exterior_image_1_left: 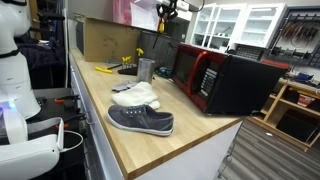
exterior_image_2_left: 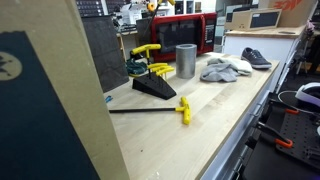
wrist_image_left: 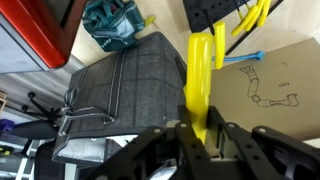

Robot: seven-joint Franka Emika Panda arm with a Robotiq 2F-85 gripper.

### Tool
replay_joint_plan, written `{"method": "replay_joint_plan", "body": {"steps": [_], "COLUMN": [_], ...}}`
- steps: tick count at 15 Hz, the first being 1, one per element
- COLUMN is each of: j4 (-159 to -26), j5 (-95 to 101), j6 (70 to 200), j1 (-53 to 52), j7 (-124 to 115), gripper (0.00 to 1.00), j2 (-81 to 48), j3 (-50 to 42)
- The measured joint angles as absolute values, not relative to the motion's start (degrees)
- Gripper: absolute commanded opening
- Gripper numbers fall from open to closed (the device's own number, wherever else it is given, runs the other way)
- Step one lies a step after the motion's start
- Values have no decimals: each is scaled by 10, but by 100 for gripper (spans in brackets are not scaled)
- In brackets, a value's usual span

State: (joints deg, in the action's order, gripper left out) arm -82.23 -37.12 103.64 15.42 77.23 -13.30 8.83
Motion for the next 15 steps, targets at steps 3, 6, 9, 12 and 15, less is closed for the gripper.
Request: {"method": "replay_joint_plan", "body": {"steps": [3, 6, 9, 12, 15], "j4": [-848, -865, -884, -900, -911], "j5": [-434, -456, -471, -474, -462], "j6": [1013, 942, 872, 801, 730], "j1": [145, 133, 127, 123, 118], "j7": [795, 800, 813, 820, 820], "gripper": [6, 6, 6, 6, 6], "j2": [-116, -103, -90, -84, -86], "j3": [78, 64, 46, 28, 14]}}
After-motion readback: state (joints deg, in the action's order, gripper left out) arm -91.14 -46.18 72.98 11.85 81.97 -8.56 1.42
